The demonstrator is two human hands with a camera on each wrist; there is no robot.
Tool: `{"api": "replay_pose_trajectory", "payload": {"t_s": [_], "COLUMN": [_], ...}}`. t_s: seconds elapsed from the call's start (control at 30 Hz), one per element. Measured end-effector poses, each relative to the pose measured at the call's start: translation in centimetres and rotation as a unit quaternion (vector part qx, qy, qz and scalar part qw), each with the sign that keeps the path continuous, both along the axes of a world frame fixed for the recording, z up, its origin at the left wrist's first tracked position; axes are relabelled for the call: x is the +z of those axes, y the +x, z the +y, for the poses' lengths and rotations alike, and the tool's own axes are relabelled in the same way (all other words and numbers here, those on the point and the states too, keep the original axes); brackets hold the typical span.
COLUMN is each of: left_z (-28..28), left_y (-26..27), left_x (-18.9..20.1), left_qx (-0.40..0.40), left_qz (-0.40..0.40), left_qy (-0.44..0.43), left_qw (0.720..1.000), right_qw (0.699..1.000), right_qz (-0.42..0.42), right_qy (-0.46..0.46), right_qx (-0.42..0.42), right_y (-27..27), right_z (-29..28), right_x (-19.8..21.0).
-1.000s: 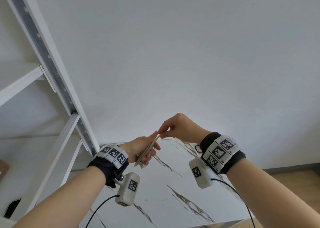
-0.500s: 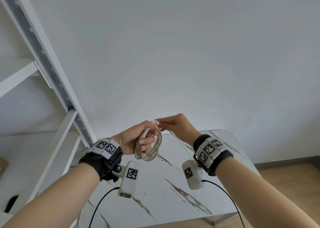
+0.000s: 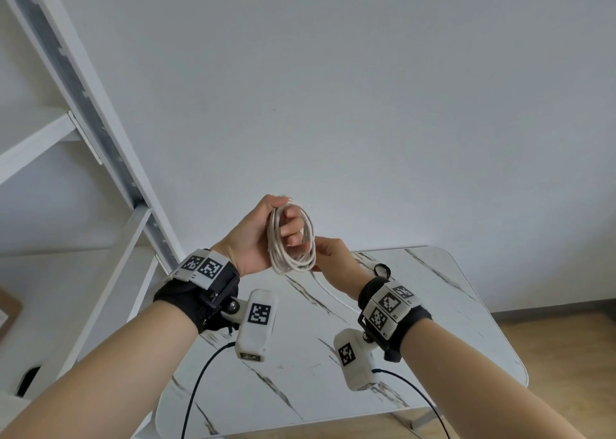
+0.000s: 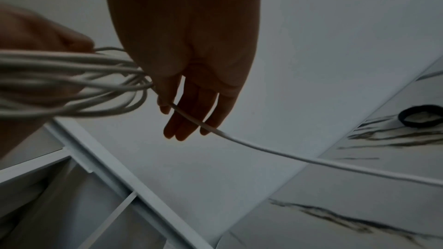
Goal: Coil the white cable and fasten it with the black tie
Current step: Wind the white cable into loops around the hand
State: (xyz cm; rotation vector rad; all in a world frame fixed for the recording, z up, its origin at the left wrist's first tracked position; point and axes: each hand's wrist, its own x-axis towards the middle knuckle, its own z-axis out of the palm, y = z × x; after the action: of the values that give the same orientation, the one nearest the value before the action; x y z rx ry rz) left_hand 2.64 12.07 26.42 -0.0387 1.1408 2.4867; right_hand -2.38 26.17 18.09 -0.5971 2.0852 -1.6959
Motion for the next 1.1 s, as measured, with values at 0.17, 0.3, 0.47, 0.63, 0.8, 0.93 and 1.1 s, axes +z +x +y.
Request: {"api": "replay_pose_trajectory", "payload": {"t_s": [0.17,0.3,0.47,0.63,0.8,0.93,1.1], "left_z": [0.0,-1.3,-3.4,-5.2,-5.2,-4.7,-4.6], "left_y": [-1.3,-2.2,-2.7,-3.1,-2.6,-2.0,-1.6], "left_x": [-0.2,-0.3,-0.6,-1.6,-2.6,-3.1,-4.0], "left_qx": [0.121,0.188,0.257,0.288,0.267,0.207,0.085], "left_qz": [-0.005,-0.012,-0.022,-0.034,-0.015,-0.011,-0.019], "left_qy": [0.041,-0.02,-0.084,-0.135,-0.233,-0.358,-0.45], "left_qw": [0.992,0.982,0.962,0.947,0.935,0.911,0.889], "right_qw": [0.999,0.996,0.987,0.972,0.96,0.936,0.926], "right_qz": [-0.025,-0.022,-0.024,0.041,0.138,0.212,0.286], "right_qy": [0.03,0.073,0.14,0.195,0.214,0.248,0.209], "right_qx": [0.022,0.042,0.079,0.122,0.119,0.133,0.129], "right_y": [1.2,1.4,2.0,2.6,2.1,1.9,1.7], "right_z": [-1.0,-0.9,-0.6,-0.9,-1.5,-1.9,-2.5], "right_x": [-0.6,-1.5,-1.6,-0.6,1.2,2.3,3.5]}}
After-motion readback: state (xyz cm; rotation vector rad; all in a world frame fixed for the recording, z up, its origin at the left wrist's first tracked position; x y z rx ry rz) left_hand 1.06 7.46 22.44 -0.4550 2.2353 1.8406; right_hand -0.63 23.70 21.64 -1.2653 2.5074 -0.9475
